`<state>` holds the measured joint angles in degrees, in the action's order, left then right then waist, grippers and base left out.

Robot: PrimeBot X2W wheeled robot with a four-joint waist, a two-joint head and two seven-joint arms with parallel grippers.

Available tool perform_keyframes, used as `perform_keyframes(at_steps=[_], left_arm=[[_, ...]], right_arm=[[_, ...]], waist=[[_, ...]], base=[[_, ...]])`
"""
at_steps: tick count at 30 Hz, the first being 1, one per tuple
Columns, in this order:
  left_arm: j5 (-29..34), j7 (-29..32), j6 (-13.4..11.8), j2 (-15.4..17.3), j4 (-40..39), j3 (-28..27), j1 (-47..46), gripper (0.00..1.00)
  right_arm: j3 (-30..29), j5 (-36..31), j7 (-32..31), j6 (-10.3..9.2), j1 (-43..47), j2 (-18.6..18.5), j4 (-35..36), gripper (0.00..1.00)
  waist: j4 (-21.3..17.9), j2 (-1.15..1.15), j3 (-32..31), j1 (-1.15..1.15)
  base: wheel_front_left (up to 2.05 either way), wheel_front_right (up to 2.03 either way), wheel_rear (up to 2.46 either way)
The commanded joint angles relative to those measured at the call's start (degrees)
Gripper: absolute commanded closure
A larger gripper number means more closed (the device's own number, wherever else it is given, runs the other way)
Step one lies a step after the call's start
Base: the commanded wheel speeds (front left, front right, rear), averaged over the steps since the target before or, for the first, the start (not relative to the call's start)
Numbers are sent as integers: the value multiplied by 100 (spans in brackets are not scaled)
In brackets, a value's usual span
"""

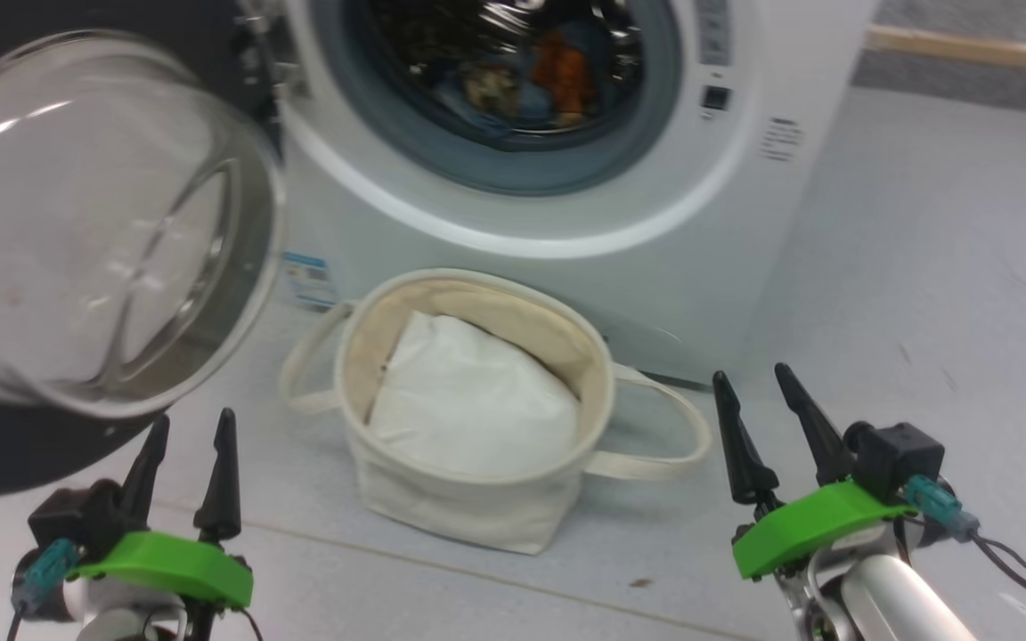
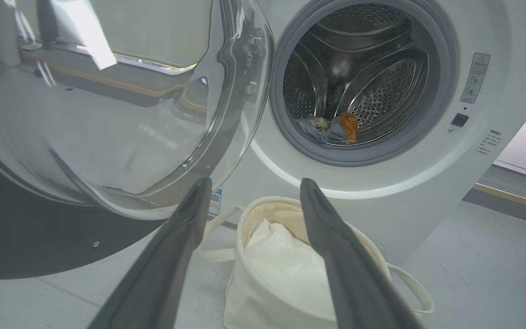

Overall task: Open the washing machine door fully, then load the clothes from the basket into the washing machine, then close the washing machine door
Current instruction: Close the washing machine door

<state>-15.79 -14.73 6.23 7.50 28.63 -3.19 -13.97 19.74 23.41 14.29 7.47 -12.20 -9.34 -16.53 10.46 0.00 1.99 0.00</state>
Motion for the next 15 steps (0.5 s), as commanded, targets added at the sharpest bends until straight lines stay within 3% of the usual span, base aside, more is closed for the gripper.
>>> perform_keyframes(at_steps=[1, 15], left_arm=[[76, -27, -59, 82, -120, -259, -58, 0], [294, -27, -126, 60, -422, -748, 189, 0]], right_arm=[[130, 63, 71, 2, 8, -1, 109, 0], [283, 207, 71, 2, 50, 70, 39, 0]], waist=[[396, 0, -143, 0], [1658, 0, -355, 0]], base=[[0, 0, 0], [0, 0, 0]])
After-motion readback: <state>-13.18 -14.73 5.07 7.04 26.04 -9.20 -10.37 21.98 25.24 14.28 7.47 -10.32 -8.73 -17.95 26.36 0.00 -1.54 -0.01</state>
